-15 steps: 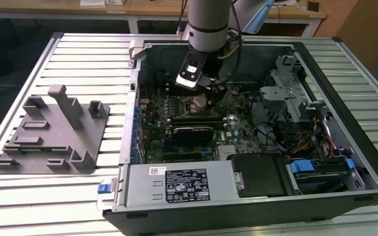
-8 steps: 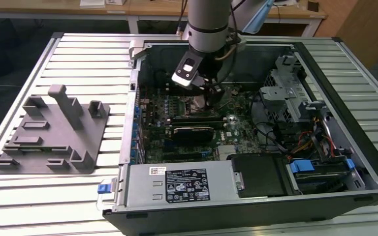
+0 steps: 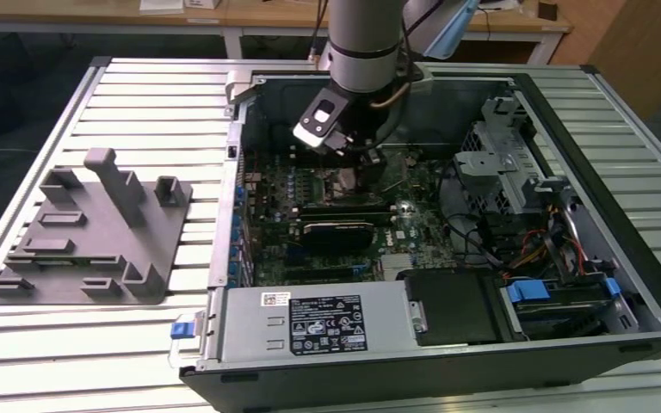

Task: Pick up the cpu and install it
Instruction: 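Place the cpu into insertion slot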

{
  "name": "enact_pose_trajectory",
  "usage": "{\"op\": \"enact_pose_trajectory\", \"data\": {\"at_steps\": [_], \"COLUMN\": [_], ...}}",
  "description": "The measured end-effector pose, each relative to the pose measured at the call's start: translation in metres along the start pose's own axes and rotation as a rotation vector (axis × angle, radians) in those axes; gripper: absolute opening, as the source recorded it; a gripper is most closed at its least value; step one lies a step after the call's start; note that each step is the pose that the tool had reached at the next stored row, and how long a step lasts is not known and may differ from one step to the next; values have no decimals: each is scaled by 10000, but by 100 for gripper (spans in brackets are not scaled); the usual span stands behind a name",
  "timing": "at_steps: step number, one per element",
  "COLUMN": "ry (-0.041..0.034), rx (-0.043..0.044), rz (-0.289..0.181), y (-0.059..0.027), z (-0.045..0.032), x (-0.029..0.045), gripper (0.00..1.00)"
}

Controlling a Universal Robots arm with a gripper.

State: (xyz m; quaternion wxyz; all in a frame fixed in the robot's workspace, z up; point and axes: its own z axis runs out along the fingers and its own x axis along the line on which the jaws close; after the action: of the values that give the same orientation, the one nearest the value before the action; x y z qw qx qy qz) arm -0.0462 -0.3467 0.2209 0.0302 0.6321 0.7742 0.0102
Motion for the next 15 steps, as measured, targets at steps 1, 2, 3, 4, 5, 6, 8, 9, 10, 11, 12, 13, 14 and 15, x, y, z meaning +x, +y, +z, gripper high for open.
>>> {"op": "enact_pose_trajectory", "data": {"at_steps": [1,2,3,4,5,6,8,9,10,11,12,13,14,15], "ry": [-10,-20,-29,-38,-48,-58,-78,-86,-87,-88,-88,-90,-90,-89], "rx": [6,12,18,24,31,37,49,54,55,55,56,57,56,56], "rz": [178,359,538,717,914,1076,1446,1555,1596,1618,1633,1639,1648,1673], "y": [0,0,0,0,-1,-1,-1,-1,1,4,8,12,14,15], "z": [2,4,5,8,10,12,18,20,23,25,27,29,32,38], "x": [0,0,0,0,0,0,1,5,15,31,50,69,80,85], "gripper": [55,55,55,55,55,55,55,55,55,55,55,55,55,55]}}
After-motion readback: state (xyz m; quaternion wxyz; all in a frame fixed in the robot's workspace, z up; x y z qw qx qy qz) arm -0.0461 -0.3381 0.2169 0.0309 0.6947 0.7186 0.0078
